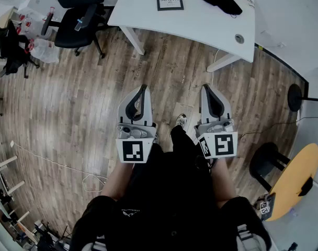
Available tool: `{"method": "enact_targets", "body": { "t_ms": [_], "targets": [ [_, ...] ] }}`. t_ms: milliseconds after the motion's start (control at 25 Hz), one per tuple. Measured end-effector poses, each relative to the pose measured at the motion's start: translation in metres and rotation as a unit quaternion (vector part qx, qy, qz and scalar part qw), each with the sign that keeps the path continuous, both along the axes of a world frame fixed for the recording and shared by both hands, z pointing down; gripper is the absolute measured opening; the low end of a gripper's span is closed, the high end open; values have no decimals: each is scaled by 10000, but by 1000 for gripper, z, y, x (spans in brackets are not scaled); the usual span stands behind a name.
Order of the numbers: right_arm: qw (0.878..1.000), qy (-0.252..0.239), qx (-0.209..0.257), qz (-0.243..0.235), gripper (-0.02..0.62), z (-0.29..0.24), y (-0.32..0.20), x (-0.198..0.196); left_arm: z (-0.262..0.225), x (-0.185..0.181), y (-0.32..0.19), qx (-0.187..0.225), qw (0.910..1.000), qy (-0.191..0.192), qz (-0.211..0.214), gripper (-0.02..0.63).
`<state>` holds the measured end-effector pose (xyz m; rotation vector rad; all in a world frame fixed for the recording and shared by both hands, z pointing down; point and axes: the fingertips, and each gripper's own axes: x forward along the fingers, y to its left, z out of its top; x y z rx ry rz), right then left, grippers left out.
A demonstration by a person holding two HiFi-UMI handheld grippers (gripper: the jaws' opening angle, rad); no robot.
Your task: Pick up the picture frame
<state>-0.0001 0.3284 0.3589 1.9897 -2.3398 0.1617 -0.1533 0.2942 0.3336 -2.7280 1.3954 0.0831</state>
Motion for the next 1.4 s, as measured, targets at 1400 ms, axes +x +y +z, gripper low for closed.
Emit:
{"method": "enact_targets", "body": {
  "t_ms": [1400],
  "targets": [
    [9971,203,734,-33,-2,-63,180,-54,-44,-33,181,277,9992,278,-89,6]
  ]
}}
